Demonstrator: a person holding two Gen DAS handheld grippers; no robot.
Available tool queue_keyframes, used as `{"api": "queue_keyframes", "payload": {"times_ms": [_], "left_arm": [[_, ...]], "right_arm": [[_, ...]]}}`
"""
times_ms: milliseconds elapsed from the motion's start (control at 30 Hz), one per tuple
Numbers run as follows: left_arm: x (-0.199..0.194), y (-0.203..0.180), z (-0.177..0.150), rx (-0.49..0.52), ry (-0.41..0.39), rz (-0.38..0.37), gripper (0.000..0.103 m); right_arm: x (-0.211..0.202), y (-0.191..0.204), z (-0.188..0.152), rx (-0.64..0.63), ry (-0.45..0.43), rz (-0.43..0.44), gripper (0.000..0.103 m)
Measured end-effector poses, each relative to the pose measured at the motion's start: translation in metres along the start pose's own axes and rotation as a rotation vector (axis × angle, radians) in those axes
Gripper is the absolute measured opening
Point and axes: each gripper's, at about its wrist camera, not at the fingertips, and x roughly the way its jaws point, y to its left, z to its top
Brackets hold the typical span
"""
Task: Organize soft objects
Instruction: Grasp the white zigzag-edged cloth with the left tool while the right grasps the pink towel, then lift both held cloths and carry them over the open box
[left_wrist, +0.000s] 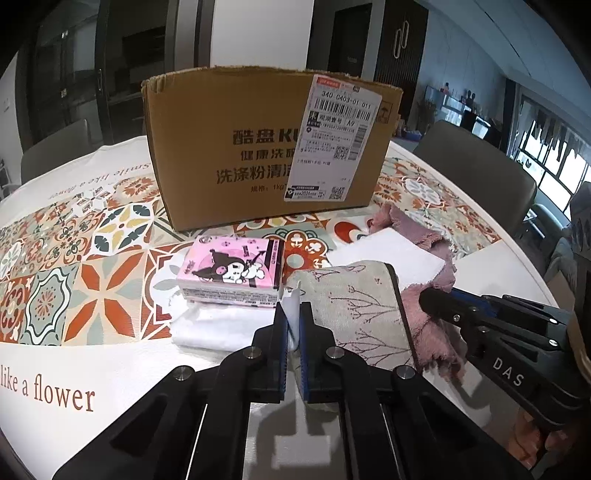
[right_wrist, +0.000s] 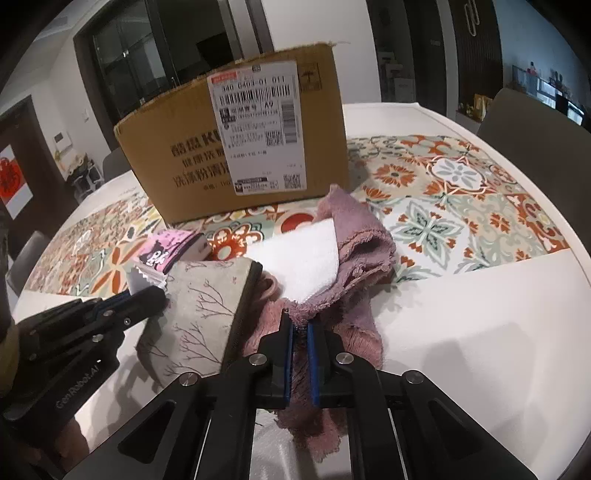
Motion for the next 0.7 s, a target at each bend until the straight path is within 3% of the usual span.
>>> {"api": "queue_keyframes", "payload": {"times_ms": [700], "left_arm": [[-0.058, -0.007, 0.02, -0.019, -0.161, -0.052, 0.006]], "right_arm": [[-0.069, 0.019, 0.022, -0.071, -0.191, -0.03, 0.008]]}}
